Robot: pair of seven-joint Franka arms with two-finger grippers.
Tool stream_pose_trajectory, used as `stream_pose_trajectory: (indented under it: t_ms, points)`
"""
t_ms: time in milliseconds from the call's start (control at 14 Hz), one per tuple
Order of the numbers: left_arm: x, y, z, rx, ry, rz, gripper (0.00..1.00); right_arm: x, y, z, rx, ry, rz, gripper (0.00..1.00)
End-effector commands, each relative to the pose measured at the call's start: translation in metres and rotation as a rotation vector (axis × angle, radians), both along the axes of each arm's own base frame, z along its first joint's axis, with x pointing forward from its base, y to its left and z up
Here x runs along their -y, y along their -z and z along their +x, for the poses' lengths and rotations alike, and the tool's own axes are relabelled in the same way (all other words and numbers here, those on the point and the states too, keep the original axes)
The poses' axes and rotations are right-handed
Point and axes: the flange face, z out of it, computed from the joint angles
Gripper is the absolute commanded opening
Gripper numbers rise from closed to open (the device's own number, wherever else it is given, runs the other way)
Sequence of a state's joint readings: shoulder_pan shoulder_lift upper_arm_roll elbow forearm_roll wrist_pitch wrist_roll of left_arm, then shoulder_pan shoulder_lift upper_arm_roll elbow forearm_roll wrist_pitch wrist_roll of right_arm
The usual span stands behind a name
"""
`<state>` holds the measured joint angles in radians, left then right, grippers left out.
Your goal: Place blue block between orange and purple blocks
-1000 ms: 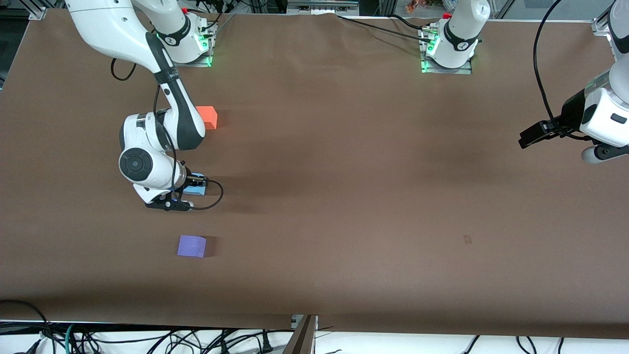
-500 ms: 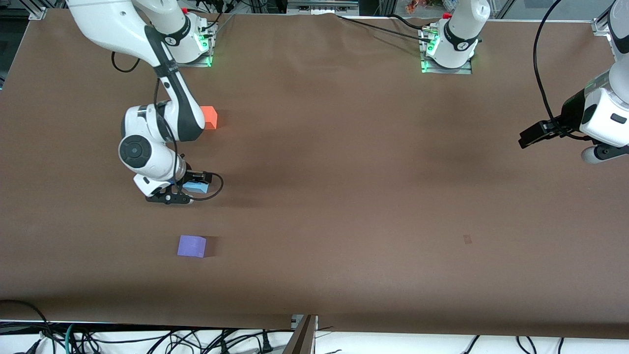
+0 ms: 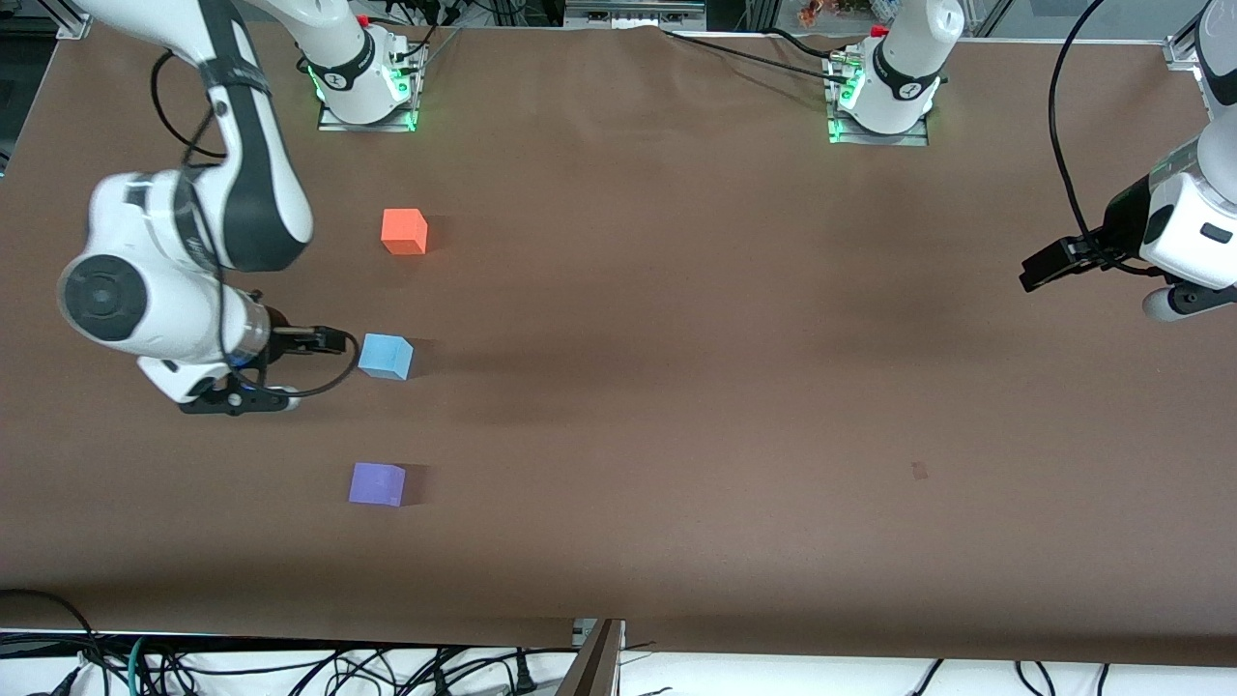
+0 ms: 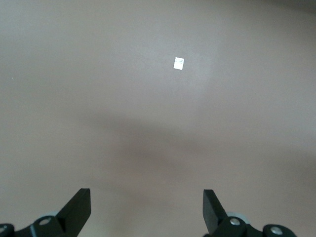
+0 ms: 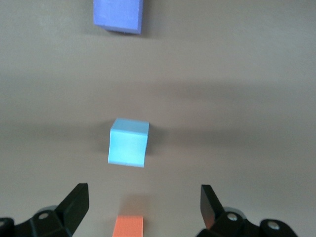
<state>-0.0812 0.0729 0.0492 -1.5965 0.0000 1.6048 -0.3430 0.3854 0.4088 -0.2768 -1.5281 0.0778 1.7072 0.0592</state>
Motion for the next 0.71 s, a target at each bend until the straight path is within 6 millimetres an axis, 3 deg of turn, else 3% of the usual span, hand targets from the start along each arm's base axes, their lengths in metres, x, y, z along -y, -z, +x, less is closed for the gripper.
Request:
stream_pose_trajectory:
  t_ms: [0,214,357,643]
  points:
    - [-0.001,-0.006,-0.003,-0.003,0.016,-0.009,1.0,0.0,-0.049,-0.001,-0.058,0.005,0.003,1.0]
    - [-0.002,-0.005,-0.002,-0.006,0.032,-0.01,1.0,0.014,-0.097,-0.016,-0.017,0.021,0.029,1.0]
    - [-0.003,-0.005,-0.002,-0.005,0.04,-0.011,1.0,0.015,-0.127,-0.035,0.012,-0.017,0.053,1.0]
    - [-0.003,-0.006,-0.003,-0.003,0.04,-0.011,1.0,0.039,-0.197,-0.066,0.162,-0.015,0.006,1.0]
